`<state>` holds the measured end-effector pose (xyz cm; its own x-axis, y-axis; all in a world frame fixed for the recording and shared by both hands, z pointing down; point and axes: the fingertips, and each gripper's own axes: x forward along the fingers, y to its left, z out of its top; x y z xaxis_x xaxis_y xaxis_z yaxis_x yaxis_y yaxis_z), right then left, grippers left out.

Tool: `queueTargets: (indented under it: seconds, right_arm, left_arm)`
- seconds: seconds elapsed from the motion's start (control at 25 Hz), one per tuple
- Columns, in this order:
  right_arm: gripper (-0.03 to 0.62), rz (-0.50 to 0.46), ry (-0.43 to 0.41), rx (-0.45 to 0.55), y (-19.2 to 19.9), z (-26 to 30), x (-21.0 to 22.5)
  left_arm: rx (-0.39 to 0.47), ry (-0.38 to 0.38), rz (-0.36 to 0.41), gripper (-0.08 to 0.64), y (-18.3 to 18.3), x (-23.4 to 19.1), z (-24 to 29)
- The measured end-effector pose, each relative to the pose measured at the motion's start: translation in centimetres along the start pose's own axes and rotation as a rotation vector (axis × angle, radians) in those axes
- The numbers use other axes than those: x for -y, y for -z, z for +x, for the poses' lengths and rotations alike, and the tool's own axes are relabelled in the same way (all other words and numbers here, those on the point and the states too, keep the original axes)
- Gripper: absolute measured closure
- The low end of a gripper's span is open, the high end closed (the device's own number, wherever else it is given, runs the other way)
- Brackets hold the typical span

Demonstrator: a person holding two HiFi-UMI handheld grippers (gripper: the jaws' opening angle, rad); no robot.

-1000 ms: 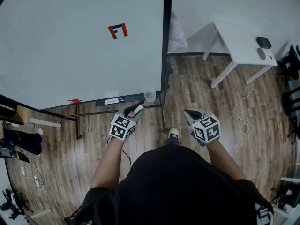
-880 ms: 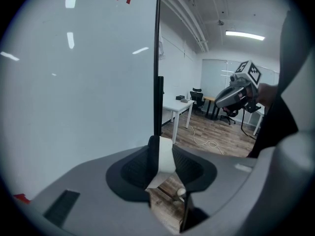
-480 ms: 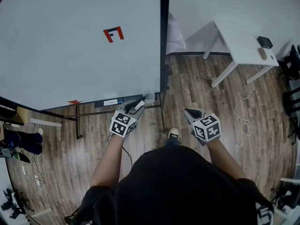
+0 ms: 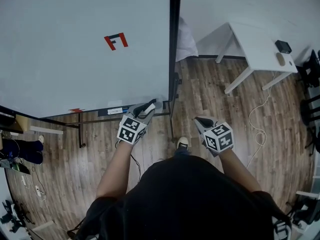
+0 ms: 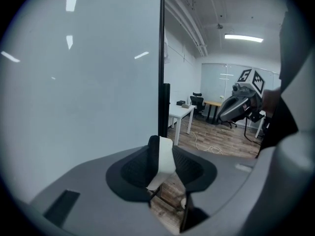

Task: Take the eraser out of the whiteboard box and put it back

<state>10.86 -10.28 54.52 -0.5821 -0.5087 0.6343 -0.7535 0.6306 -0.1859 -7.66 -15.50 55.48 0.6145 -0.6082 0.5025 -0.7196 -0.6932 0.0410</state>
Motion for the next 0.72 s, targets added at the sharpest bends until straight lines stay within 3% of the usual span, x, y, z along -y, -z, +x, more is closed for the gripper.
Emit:
queueTargets:
  seconds: [0.72]
  right_arm:
    - [0.598, 0.007, -0.008, -0.047, 0.2, 1.5, 3.4]
  left_arm:
    - [-0.003, 0.001, -0.047, 0.407, 0.3, -1.3, 4.5]
